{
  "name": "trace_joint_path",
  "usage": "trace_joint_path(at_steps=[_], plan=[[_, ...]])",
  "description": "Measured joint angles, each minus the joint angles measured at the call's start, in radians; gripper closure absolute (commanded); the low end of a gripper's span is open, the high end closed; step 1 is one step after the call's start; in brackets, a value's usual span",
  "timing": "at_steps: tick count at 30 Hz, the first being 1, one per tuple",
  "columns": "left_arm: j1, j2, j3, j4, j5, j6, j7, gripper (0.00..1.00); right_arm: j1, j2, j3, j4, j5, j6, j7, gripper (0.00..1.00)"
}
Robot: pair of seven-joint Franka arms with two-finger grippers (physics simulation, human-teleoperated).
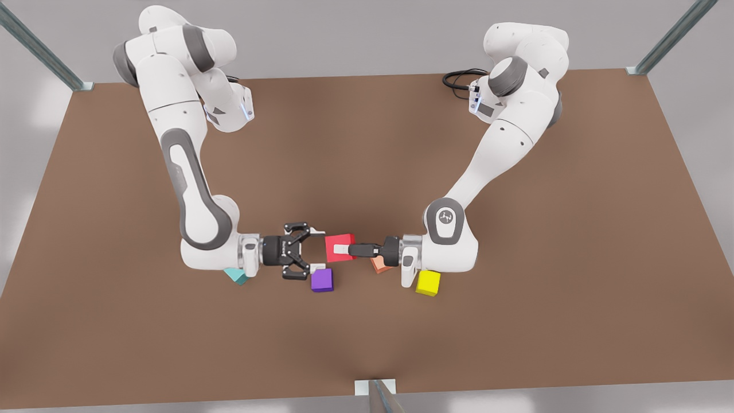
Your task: Pick up red wooden cube and pass to hand red wooden cube and place in blue wooden cube
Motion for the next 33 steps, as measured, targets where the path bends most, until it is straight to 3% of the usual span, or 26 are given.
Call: trace_joint_path(at_steps=[21,22,24,25,30,32,33], plan=[[-0.024,0.003,-0.007,0.004,-0.005,0.041,0.007,0.3,0.055,0.027,0.009,0.005,0.047,0.036,-0.099,0.0],[-0.024,0.003,-0.007,0.004,-0.005,0.043,0.007,0.3,0.057,0.028,0.009,0.005,0.05,0.037,-0.102,0.02],[-0.024,0.003,-0.007,0.004,-0.005,0.047,0.007,0.3,0.059,0.031,0.008,0.005,0.049,0.036,-0.105,0.47],[-0.024,0.003,-0.008,0.004,-0.004,0.048,0.007,0.3,0.059,0.031,0.008,0.006,0.046,0.035,-0.105,0.5],[-0.024,0.002,-0.008,0.004,-0.003,0.052,0.005,0.29,0.056,0.032,0.007,0.01,0.045,0.037,-0.109,0.5],[-0.024,0.002,-0.008,0.004,-0.005,0.053,0.006,0.16,0.055,0.032,0.007,0.01,0.045,0.037,-0.11,0.49],[-0.024,0.002,-0.008,0.003,-0.006,0.053,0.006,0.04,0.054,0.032,0.007,0.011,0.045,0.037,-0.111,0.49]])
